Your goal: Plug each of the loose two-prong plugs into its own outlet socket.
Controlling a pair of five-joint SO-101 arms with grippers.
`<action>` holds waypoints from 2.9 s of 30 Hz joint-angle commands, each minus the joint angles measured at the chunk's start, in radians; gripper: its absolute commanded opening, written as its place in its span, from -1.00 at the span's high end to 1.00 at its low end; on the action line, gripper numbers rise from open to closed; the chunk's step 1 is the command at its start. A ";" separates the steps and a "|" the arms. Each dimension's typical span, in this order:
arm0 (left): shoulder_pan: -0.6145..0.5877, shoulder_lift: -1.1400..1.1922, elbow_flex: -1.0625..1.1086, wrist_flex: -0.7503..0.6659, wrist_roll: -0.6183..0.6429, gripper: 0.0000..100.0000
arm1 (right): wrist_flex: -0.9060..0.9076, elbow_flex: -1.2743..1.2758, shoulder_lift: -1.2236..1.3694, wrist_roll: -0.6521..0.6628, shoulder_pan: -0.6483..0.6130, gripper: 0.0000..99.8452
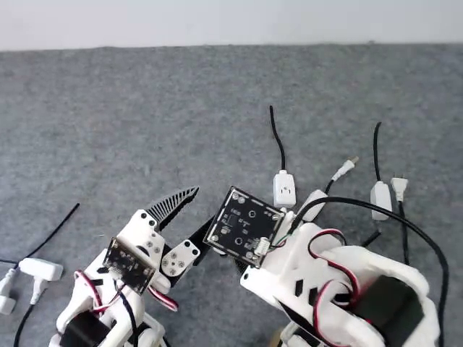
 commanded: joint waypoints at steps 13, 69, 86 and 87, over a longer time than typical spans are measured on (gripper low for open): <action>0.026 0.015 -0.002 -0.021 0.025 0.62 | 0.015 0.038 0.005 0.005 -0.008 0.98; -0.080 0.018 0.102 -0.158 0.025 0.62 | -0.174 0.313 0.007 0.012 0.292 0.98; -0.081 0.017 0.134 -0.181 0.023 0.62 | -0.636 0.692 0.113 0.014 0.326 0.98; -0.084 0.017 0.134 -0.183 0.021 0.62 | -0.659 0.690 0.151 0.014 0.340 0.98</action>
